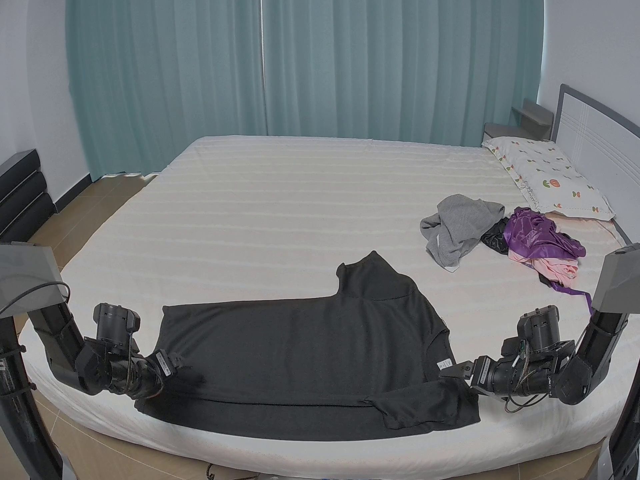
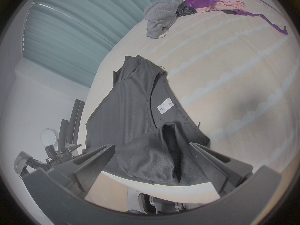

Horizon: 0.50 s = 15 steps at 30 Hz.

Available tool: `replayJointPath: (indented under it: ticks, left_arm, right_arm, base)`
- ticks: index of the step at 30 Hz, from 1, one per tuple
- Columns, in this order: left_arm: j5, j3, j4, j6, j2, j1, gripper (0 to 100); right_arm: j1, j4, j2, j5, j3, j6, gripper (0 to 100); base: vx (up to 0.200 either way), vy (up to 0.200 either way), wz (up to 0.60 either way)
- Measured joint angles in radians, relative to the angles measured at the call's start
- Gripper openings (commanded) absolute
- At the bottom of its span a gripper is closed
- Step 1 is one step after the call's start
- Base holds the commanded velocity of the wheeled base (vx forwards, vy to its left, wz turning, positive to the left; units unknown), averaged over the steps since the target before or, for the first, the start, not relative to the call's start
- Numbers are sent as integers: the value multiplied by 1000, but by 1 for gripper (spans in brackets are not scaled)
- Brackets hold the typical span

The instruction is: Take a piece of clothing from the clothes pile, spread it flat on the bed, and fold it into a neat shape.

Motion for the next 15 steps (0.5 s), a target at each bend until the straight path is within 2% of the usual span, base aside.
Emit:
replayJointPath:
  ticks: [7, 12, 15]
  left_arm:
    - [2, -109, -24, -186, 6, 52, 100]
    - [-2, -143, -160, -278, 14, 97, 100]
    - [-3, -147, -202, -302, 30, 120, 100]
  right_arm:
    - [14, 0, 11, -3, 0, 1, 100]
    - [16, -1, 15, -4, 0, 2, 100]
    - [16, -1, 17, -5, 0, 3, 100]
  base:
    - [0, 0, 0]
    - [0, 0, 0]
    - [0, 0, 0]
